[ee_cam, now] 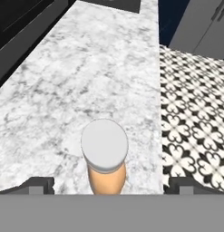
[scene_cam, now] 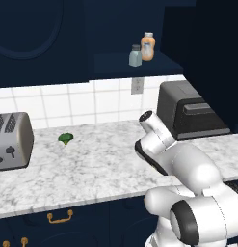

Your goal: Put the shaker and condiment bottle from the counter next to their counterparts in the cabinet.

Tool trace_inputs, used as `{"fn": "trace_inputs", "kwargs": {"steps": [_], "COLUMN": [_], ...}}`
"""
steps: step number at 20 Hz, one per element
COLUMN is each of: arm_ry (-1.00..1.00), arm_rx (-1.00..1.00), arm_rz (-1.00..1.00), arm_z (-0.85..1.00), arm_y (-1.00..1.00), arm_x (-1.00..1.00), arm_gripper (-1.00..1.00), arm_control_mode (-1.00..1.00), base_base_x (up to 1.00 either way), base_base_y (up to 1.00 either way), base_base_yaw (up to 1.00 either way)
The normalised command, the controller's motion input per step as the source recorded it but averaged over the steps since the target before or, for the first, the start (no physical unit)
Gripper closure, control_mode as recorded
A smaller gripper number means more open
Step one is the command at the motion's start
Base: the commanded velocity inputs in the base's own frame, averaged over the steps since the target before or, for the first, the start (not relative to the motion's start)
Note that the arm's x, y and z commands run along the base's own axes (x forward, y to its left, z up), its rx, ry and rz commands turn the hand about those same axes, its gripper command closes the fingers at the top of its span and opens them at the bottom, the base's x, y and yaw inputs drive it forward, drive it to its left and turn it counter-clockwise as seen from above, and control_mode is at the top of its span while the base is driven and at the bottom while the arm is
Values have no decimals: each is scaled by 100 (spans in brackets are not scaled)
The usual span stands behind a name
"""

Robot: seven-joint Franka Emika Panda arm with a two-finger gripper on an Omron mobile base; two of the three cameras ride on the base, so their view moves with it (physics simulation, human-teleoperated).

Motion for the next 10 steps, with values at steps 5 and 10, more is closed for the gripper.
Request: {"fn": "trace_inputs", "kwargs": {"steps": [5,10], "arm_ry": [0,0], "arm_rx": [2,1], "arm_rz": [4,5], "arm_z": [-3,-9], "arm_y": [-17,-18], "arm_x": [0,0], "arm_gripper": [-100,-100], "arm_control_mode": [-100,-100], "base_base_x": [0,0], "base_base_y": [0,0], "base_base_yaw": [0,0]}}
